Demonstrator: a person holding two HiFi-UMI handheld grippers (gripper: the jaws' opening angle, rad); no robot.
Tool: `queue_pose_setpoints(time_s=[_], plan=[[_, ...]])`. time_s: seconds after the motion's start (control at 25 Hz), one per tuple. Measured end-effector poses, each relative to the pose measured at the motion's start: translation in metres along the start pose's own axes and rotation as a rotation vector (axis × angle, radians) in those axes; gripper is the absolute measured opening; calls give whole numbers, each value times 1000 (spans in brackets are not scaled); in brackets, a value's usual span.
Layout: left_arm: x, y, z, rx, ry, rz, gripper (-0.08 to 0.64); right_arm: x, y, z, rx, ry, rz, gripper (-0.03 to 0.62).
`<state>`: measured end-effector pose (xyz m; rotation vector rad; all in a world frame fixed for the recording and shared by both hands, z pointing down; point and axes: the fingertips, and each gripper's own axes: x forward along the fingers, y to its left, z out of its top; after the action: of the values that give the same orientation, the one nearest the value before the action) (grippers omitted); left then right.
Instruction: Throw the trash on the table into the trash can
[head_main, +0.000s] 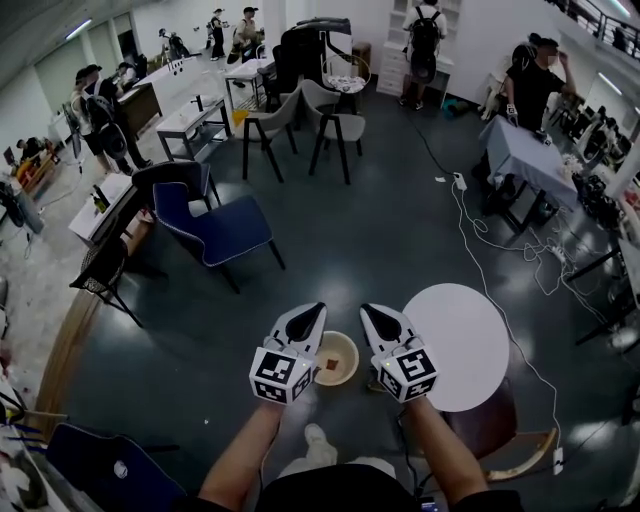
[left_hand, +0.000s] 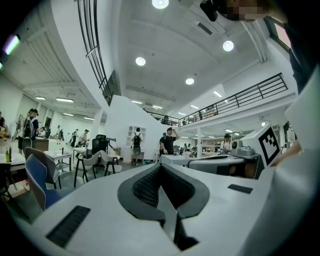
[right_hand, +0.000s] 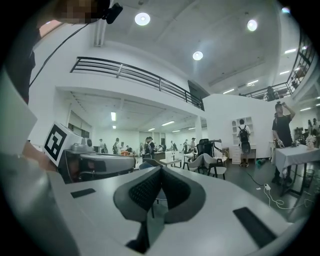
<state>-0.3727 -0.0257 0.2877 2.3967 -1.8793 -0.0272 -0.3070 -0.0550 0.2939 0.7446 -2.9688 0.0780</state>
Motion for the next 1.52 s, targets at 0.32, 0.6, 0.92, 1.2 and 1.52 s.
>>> queue_pose_setpoints(time_s=[0.32, 0.6, 0.92, 1.2, 1.52], plan=[[-7, -43, 29, 17, -49, 16, 15, -45, -3, 22, -13, -33, 2, 18], [-33, -94, 49, 50, -76, 28, 15, -97, 10, 35, -19, -49, 27, 18], [-73, -160, 55, 70, -97, 56, 15, -167, 34, 46, -42, -84, 67, 18], [-108, -220, 58, 104, -102, 58, 15, -230, 52, 46, -47, -105, 68, 18], [-121, -291, 53, 118, -102, 56, 15, -303, 44, 38, -44, -118, 64, 18]])
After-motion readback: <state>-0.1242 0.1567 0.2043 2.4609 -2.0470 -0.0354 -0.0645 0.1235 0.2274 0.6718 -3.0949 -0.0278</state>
